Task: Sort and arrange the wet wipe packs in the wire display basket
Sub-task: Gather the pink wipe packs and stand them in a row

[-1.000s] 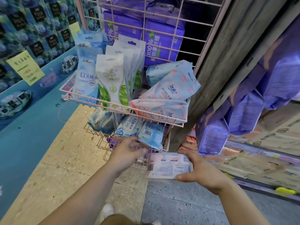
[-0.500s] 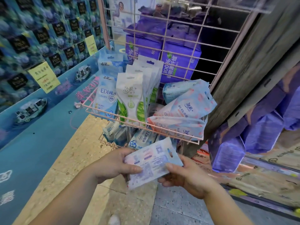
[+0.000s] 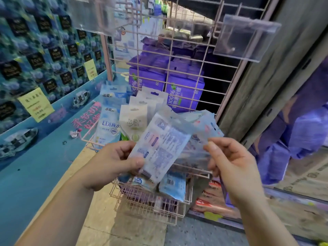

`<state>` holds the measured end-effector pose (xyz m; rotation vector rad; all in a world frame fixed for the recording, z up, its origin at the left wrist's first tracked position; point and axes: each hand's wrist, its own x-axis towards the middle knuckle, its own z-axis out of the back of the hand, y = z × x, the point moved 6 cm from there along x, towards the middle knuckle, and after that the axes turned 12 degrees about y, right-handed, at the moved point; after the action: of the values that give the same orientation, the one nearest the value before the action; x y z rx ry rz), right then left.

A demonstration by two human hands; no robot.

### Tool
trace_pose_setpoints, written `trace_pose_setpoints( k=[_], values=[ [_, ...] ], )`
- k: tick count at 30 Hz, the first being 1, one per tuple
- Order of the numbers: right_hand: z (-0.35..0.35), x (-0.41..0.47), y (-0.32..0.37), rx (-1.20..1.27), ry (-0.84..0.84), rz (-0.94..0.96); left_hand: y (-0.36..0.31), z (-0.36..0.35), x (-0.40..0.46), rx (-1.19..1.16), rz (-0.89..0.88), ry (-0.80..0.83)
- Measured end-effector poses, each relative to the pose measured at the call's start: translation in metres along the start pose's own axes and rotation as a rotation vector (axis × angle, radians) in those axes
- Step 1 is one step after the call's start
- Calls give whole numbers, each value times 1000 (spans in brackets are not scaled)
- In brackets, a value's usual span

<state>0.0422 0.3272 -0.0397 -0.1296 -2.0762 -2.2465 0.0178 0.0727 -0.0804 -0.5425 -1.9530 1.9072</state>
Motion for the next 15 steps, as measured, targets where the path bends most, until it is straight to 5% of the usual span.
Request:
trace_pose_setpoints(
  k=[2,6,15],
  values=[
    [18,5,-3,-192,-10,-5,-2,10,0,-26,-9,-97],
    [11,20,-22,-916,233,-107,-6,22,4,-41,16,-212],
    [10,50,9,-544,192,28,-24,16,28,-207,-60,-153]
  ],
)
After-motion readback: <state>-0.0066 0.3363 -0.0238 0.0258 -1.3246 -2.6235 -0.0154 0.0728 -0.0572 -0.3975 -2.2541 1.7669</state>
